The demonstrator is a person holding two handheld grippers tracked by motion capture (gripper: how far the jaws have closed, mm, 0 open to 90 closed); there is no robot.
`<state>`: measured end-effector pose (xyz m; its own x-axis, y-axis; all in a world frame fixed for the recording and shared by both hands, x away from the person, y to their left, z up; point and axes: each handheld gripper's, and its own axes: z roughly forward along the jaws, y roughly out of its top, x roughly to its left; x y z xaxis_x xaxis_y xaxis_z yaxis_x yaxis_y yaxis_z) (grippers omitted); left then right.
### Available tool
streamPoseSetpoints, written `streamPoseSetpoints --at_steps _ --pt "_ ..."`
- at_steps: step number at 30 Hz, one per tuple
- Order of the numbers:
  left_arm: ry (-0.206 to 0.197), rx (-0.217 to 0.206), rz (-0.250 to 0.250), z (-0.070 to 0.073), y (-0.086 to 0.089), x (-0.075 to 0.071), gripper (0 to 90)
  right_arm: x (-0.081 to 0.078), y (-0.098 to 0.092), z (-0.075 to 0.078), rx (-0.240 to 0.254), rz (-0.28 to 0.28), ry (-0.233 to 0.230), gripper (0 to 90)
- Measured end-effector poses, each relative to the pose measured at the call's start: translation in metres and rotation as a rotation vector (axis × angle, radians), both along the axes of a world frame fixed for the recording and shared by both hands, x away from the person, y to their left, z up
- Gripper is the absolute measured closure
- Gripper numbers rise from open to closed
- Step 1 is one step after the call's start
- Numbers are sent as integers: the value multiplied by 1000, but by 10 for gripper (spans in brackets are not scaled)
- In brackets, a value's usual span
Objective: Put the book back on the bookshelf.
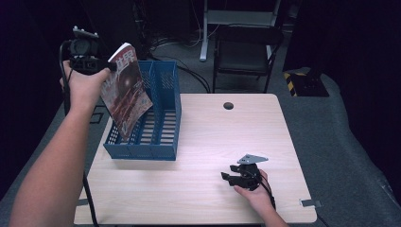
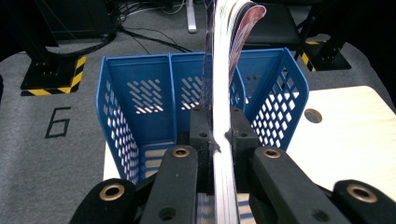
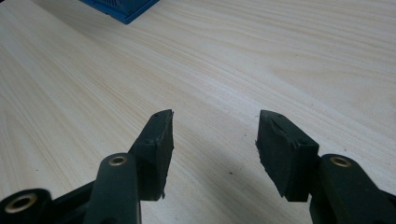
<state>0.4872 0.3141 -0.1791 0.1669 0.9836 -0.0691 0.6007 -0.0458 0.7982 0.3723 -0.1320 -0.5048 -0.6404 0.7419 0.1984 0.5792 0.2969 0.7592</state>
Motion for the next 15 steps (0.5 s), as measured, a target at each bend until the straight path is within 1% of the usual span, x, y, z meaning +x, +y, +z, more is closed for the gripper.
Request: streamPoseSetpoints --at_steps 1,6,8,9,10,11,13,15 --pt "0 -3 3 0 -1 1 835 0 0 0 1 -1 0 457" --pt "-3 7 9 -4 -5 5 835 0 0 0 6 -6 1 457" --pt "3 8 12 -6 -6 7 835 0 0 0 6 -5 1 457" --pt "-1 8 13 -7 -7 7 835 0 0 0 6 -3 1 457" --pt "5 6 14 -9 -7 8 835 0 0 0 3 -4 -2 457" --pt "-1 4 17 -10 -8 9 835 0 0 0 3 -4 -2 457" --pt "4 6 13 -11 -8 10 835 0 0 0 2 -3 -3 457" --pt "8 2 21 -14 -8 12 835 0 0 0 3 -4 -2 457"
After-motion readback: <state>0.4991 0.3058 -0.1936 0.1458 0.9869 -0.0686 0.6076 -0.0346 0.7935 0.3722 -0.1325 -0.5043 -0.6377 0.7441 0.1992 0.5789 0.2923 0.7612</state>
